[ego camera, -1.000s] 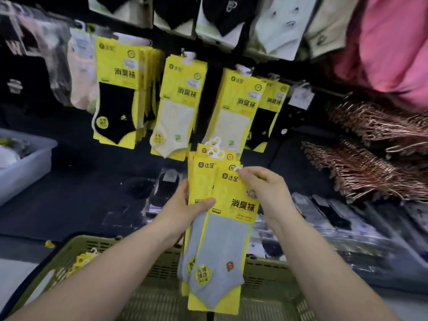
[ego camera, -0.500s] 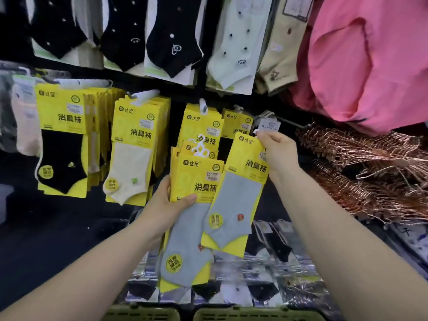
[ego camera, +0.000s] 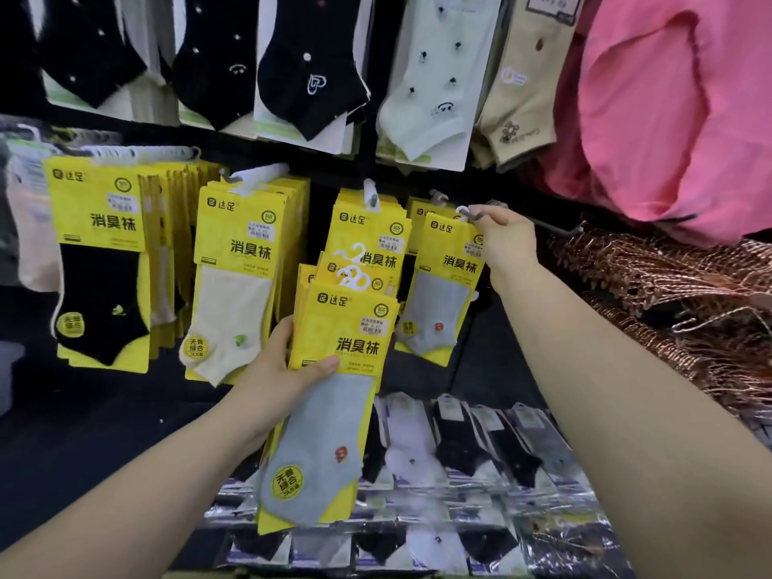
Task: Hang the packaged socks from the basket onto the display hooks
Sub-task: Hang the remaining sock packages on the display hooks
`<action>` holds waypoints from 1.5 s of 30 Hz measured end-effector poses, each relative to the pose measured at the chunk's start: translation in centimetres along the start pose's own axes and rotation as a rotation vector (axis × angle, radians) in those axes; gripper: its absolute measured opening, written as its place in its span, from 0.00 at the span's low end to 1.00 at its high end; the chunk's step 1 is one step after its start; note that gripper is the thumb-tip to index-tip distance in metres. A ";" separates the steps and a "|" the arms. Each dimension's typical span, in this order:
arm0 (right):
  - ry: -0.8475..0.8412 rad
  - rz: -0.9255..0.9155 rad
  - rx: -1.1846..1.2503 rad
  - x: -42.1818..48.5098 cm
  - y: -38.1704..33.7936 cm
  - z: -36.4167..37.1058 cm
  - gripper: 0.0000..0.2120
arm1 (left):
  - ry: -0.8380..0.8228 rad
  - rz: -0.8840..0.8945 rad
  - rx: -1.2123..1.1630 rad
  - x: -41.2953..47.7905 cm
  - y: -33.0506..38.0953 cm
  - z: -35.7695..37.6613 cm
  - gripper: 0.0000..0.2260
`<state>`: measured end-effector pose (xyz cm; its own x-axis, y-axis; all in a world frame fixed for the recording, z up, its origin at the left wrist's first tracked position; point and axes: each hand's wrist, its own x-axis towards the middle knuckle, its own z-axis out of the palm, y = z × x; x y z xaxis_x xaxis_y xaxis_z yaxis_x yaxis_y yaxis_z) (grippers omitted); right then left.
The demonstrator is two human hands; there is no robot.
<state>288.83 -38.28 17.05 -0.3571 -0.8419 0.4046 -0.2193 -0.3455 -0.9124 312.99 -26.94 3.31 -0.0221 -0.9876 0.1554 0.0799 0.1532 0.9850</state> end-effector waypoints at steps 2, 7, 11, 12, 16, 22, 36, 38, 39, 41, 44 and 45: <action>0.089 0.007 -0.050 -1.1 0.1 -0.4 0.08 | -0.002 0.000 -0.025 -0.3 0.5 0.7 0.23; -0.133 0.055 -0.129 -8.5 0.2 -0.8 0.06 | 0.000 -0.004 -0.174 -1.1 1.3 2.8 0.18; -0.364 -0.002 -0.220 -13.5 -0.3 -0.5 0.21 | -0.018 -0.005 -0.280 -2.0 1.7 4.9 0.24; -0.326 -0.041 -0.255 -13.8 -0.5 -0.6 0.23 | -0.024 -0.005 -0.293 -2.2 1.8 5.3 0.27; -0.329 -0.042 -0.253 -12.9 -0.9 -1.9 0.18 | -0.039 -0.002 -0.302 -2.7 1.9 6.2 0.31; -0.424 0.034 -0.033 -12.2 0.1 -3.3 0.10 | -0.029 -0.012 -0.282 -2.8 1.2 6.3 0.26; -0.364 0.106 0.172 -9.9 0.9 -2.5 0.12 | 0.017 0.004 -0.367 -0.4 1.8 5.3 0.18; -0.277 0.135 0.230 -9.3 0.9 -2.8 0.11 | 0.080 0.031 -0.335 0.0 1.7 5.0 0.12; -0.217 0.149 0.243 -9.0 0.8 -3.1 0.09 | 0.113 0.055 -0.299 0.1 1.7 4.6 0.11; -0.112 0.157 0.237 -8.0 0.6 -3.9 0.05 | 0.142 0.109 -0.238 0.2 1.5 3.9 0.12; -0.028 0.111 0.185 -5.8 -0.3 -3.7 0.04 | 0.145 0.145 -0.132 0.2 1.1 3.1 0.13; -0.019 0.087 0.163 -4.9 -0.6 -3.3 0.03 | 0.151 0.149 -0.102 0.3 1.1 2.9 0.12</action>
<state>287.73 -32.60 15.86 -0.3508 -0.8787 0.3238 -0.0373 -0.3323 -0.9424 310.17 -26.93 4.65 0.1458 -0.9494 0.2783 0.1713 0.3013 0.9380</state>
